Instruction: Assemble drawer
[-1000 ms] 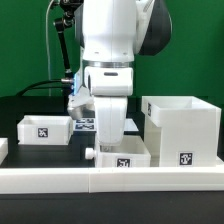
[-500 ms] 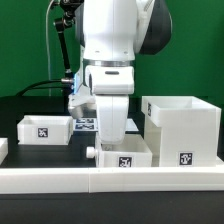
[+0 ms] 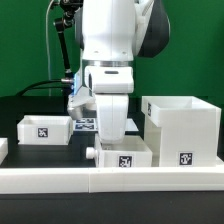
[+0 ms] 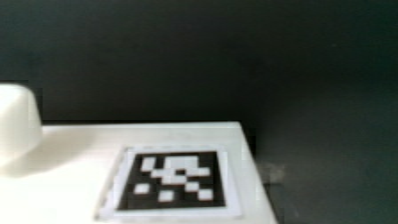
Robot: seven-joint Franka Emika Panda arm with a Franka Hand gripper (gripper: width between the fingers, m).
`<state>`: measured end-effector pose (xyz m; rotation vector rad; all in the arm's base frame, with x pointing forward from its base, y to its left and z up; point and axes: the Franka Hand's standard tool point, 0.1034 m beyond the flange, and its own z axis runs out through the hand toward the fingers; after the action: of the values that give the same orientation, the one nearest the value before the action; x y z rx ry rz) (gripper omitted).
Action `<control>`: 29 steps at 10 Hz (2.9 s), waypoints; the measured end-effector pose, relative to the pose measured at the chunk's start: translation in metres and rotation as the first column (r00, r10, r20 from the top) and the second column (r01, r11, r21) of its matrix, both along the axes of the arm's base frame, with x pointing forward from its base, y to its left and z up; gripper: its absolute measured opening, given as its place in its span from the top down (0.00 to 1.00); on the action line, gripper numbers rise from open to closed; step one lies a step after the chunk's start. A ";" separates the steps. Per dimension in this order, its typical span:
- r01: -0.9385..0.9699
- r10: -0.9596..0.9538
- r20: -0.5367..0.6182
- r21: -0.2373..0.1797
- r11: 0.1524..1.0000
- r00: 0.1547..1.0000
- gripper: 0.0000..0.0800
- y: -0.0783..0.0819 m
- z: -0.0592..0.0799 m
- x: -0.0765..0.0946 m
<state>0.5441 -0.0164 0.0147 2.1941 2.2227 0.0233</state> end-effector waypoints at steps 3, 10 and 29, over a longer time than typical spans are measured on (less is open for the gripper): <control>-0.023 0.023 0.000 0.002 1.000 1.000 0.95 0.006 0.000 0.000; 0.013 -0.013 0.027 0.006 1.000 1.000 0.95 0.011 -0.002 0.001; 0.001 -0.001 -0.013 -0.006 1.000 1.000 0.95 0.008 -0.002 -0.001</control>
Offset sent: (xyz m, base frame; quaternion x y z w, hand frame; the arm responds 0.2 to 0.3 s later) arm 0.0000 0.0000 0.0000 0.0000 0.0000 0.0000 1.0000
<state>0.5431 -0.0086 0.0124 2.1987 2.2251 0.0022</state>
